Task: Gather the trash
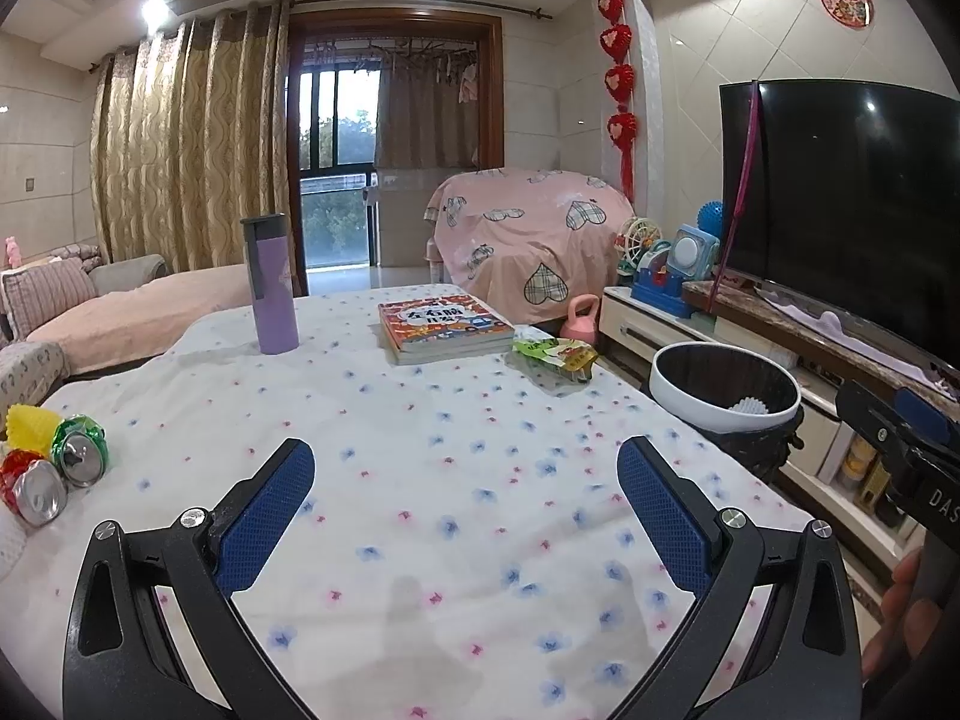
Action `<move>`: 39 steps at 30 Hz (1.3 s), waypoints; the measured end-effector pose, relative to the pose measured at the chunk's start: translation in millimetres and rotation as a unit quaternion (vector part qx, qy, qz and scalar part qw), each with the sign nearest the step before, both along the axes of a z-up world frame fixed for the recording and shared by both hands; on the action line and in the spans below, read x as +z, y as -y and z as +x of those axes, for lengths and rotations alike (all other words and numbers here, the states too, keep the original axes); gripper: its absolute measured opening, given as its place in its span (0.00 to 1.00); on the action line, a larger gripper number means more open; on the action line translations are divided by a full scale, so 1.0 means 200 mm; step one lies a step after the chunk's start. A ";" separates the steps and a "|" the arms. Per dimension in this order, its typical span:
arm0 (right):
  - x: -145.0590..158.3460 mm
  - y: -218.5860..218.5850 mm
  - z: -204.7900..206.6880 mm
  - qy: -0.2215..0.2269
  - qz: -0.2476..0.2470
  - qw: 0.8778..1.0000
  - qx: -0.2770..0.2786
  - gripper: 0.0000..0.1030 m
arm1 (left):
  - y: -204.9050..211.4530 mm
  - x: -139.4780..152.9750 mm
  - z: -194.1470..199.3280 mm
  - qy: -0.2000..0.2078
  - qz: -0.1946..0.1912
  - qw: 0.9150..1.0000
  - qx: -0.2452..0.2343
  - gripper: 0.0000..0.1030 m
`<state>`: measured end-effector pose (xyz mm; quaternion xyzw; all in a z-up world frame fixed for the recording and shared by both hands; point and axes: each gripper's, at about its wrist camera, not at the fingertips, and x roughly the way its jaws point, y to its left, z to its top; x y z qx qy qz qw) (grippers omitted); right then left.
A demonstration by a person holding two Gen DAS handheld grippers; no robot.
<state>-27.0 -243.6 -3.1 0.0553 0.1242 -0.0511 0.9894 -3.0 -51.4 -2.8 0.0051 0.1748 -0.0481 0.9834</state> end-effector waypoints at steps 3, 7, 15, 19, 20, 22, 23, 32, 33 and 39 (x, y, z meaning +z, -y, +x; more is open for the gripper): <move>0.00 0.00 0.00 -0.001 0.000 1.000 0.000 1.00 | 0.00 -0.01 0.00 -0.002 0.001 1.000 0.000 1.00; 0.00 0.00 0.00 -0.001 0.000 1.000 0.000 1.00 | 0.01 -0.01 0.02 -0.005 0.002 1.000 0.000 1.00; -0.01 0.00 0.00 -0.001 0.002 1.000 0.001 1.00 | 0.01 -0.02 0.03 -0.009 0.004 1.000 -0.003 1.00; -0.01 -0.01 0.00 -0.002 0.002 1.000 0.001 1.00 | 0.00 -0.03 0.03 -0.010 0.005 1.000 -0.004 1.00; -0.01 -0.01 0.00 -0.001 0.002 1.000 0.001 1.00 | 0.00 -0.03 0.03 -0.010 0.005 1.000 -0.003 1.00; -0.01 -0.01 0.00 -0.001 0.002 1.000 0.001 1.00 | 0.00 -0.03 0.03 -0.010 0.005 1.000 -0.004 1.00; -0.01 -0.01 0.00 -0.001 0.002 1.000 0.001 1.00 | 0.00 -0.03 0.03 -0.010 0.005 1.000 -0.004 1.00; -0.01 -0.01 0.00 -0.002 0.003 1.000 0.003 1.00 | 0.00 -0.03 0.03 -0.010 0.007 1.000 -0.006 1.00; -0.01 -0.01 0.00 -0.001 0.003 1.000 0.003 1.00 | 0.00 -0.03 0.03 -0.011 0.007 1.000 -0.007 1.00; -0.01 -0.01 0.00 -0.002 0.003 1.000 0.003 1.00 | 0.00 -0.03 0.03 -0.012 0.007 1.000 -0.008 1.00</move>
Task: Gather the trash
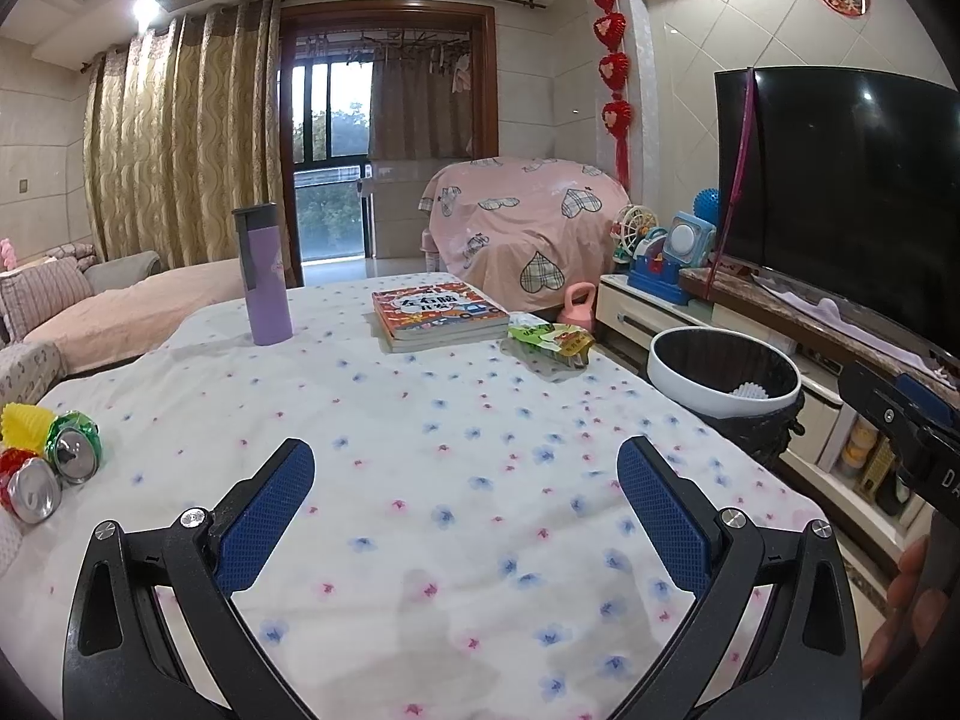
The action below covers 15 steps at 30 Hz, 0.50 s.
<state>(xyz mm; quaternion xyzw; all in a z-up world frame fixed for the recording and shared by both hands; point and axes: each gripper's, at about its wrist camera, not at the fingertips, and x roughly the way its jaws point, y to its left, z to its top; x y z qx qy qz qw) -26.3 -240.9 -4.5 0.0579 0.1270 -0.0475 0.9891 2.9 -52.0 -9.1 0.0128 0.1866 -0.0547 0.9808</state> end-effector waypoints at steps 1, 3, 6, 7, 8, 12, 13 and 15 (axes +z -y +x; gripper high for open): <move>0.00 -0.01 0.00 0.000 0.000 1.000 0.000 1.00 | 0.00 0.00 0.00 0.000 0.000 1.000 0.000 1.00; 0.00 -0.02 0.00 -0.001 0.001 1.000 0.000 1.00 | 0.00 0.00 0.00 -0.001 -0.001 1.000 -0.001 1.00; 0.00 -0.02 -0.01 -0.001 0.002 1.000 0.001 1.00 | 0.00 0.00 0.01 -0.004 -0.001 1.000 -0.003 1.00; 0.00 -0.03 -0.01 -0.002 0.003 1.000 0.001 1.00 | 0.00 0.00 0.01 -0.005 -0.001 1.000 -0.003 1.00; 0.00 -0.02 0.00 -0.002 0.002 1.000 0.000 1.00 | 0.00 0.00 0.01 -0.005 -0.001 1.000 -0.004 1.00; 0.00 -0.03 0.00 -0.005 0.005 1.000 0.002 1.00 | 0.00 -0.01 0.02 -0.010 -0.003 1.000 -0.005 1.00; 0.00 -0.03 0.00 -0.007 0.006 1.000 0.003 1.00 | 0.00 -0.01 0.02 -0.012 -0.004 1.000 -0.006 1.00; 0.00 -0.03 0.01 -0.010 0.009 1.000 0.006 1.00 | 0.00 -0.01 0.03 -0.018 -0.006 1.000 -0.009 1.00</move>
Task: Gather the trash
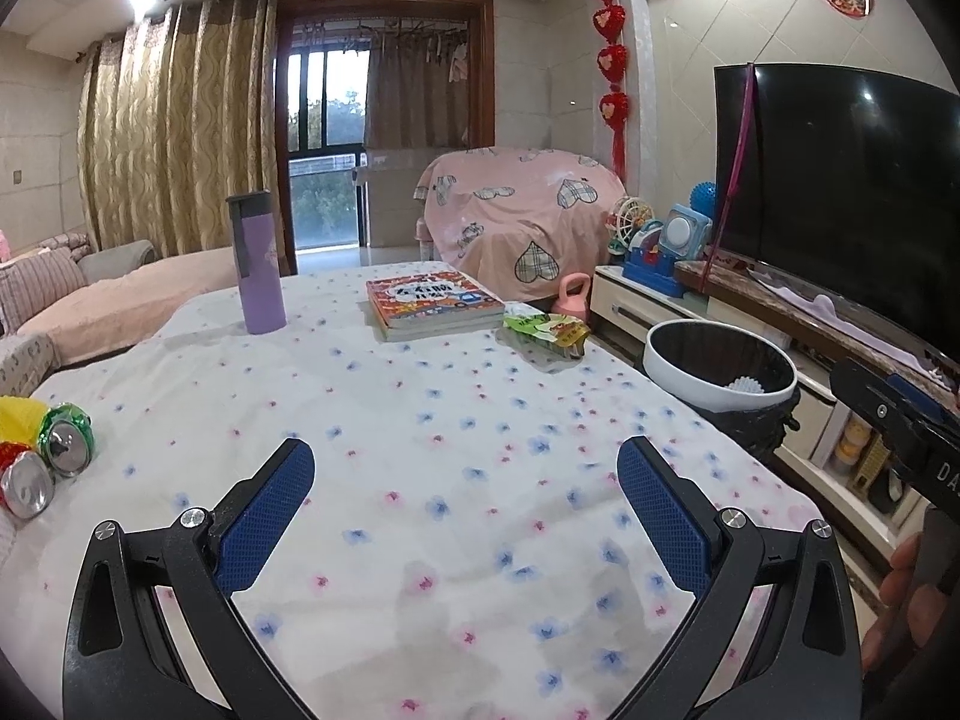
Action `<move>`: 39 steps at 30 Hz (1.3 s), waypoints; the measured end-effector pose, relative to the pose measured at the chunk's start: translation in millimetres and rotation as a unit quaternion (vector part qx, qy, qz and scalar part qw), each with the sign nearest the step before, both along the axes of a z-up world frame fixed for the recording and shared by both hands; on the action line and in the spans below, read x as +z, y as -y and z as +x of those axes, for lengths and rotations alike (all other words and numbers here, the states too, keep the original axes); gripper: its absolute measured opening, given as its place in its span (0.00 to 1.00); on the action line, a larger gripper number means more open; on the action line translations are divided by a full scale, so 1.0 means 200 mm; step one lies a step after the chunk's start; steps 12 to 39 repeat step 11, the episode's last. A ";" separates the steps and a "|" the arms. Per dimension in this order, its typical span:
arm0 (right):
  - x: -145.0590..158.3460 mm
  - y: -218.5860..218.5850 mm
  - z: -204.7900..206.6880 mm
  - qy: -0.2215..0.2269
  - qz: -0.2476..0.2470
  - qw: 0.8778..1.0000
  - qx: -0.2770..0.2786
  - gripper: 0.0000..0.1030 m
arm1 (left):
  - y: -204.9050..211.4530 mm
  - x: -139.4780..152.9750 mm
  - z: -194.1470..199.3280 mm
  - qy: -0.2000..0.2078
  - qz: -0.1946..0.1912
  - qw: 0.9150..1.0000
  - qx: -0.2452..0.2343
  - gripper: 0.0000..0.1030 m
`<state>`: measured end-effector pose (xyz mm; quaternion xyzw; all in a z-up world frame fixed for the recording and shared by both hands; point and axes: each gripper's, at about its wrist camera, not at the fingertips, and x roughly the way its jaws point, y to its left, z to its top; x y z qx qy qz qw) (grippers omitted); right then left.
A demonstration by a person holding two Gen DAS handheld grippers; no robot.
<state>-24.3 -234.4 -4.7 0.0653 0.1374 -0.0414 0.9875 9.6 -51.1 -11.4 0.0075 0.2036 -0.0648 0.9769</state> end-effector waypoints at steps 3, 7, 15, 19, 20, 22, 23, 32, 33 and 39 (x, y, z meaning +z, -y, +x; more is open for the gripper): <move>0.00 -0.01 0.01 -0.005 0.002 1.000 0.003 1.00 | 0.00 0.00 0.01 -0.004 -0.001 1.000 -0.002 1.00; 0.01 -0.01 0.03 -0.014 0.005 1.000 0.006 1.00 | -0.01 -0.01 0.03 -0.015 -0.006 1.000 -0.006 1.00; 0.01 -0.01 0.06 -0.024 0.010 1.000 0.007 1.00 | -0.02 -0.02 0.06 -0.024 -0.010 1.000 -0.010 1.00; 0.01 -0.01 0.06 -0.024 0.010 1.000 0.007 1.00 | -0.02 -0.02 0.06 -0.024 -0.010 1.000 -0.010 1.00; 0.01 -0.01 0.06 -0.024 0.010 1.000 0.007 1.00 | -0.02 -0.02 0.06 -0.024 -0.010 1.000 -0.010 1.00; 0.01 -0.01 0.06 -0.024 0.010 1.000 0.007 1.00 | -0.02 -0.02 0.06 -0.024 -0.010 1.000 -0.010 1.00; 0.01 -0.01 0.06 -0.024 0.010 1.000 0.007 1.00 | -0.02 -0.02 0.06 -0.024 -0.010 1.000 -0.010 1.00; 0.01 -0.01 0.06 -0.024 0.010 1.000 0.007 1.00 | -0.02 -0.02 0.06 -0.024 -0.010 1.000 -0.010 1.00; 0.01 -0.01 0.06 -0.024 0.010 1.000 0.007 1.00 | -0.02 -0.02 0.06 -0.024 -0.010 1.000 -0.010 1.00; 0.01 -0.01 0.06 -0.024 0.010 1.000 0.007 1.00 | -0.02 -0.02 0.06 -0.024 -0.010 1.000 -0.010 1.00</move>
